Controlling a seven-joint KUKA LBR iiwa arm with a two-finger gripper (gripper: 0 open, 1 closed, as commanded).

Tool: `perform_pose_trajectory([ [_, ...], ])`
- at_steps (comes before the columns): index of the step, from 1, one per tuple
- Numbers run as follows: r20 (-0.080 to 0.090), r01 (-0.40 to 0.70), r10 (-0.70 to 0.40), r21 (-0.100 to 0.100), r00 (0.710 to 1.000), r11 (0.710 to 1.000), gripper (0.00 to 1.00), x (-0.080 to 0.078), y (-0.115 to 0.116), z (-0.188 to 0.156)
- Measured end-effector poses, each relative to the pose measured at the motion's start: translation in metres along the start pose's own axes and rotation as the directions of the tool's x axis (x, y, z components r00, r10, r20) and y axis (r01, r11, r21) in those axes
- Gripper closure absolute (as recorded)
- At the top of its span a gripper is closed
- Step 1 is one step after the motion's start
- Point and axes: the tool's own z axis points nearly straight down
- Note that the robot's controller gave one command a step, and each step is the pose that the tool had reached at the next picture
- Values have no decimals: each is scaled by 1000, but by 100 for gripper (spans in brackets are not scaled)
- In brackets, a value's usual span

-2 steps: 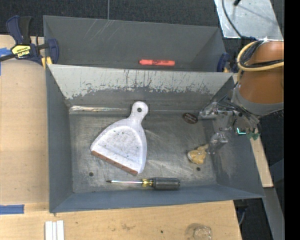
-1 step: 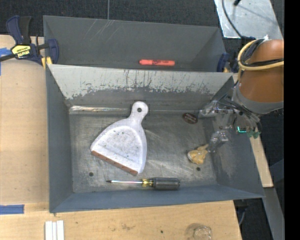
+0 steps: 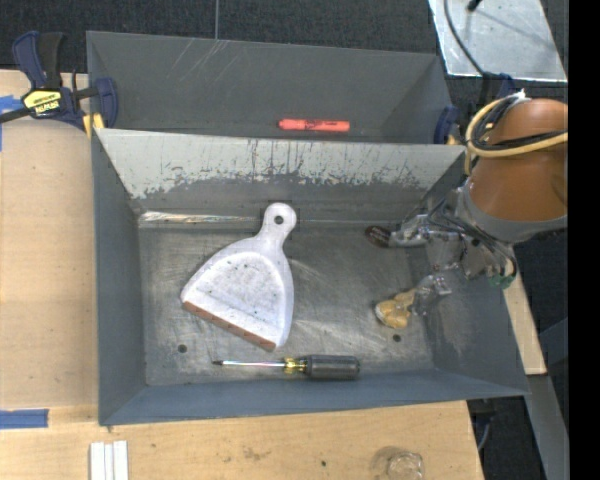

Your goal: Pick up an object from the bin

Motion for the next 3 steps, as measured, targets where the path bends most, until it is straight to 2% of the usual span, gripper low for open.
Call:
perform_pose_trajectory([
  [1,-3,445,-445,-3,895,895,100,6,3,43],
  [2,-3,446,-446,-2,895,895,100,6,4,43],
  [3,-10,441,-441,-11,897,897,100,9,5,8],
])
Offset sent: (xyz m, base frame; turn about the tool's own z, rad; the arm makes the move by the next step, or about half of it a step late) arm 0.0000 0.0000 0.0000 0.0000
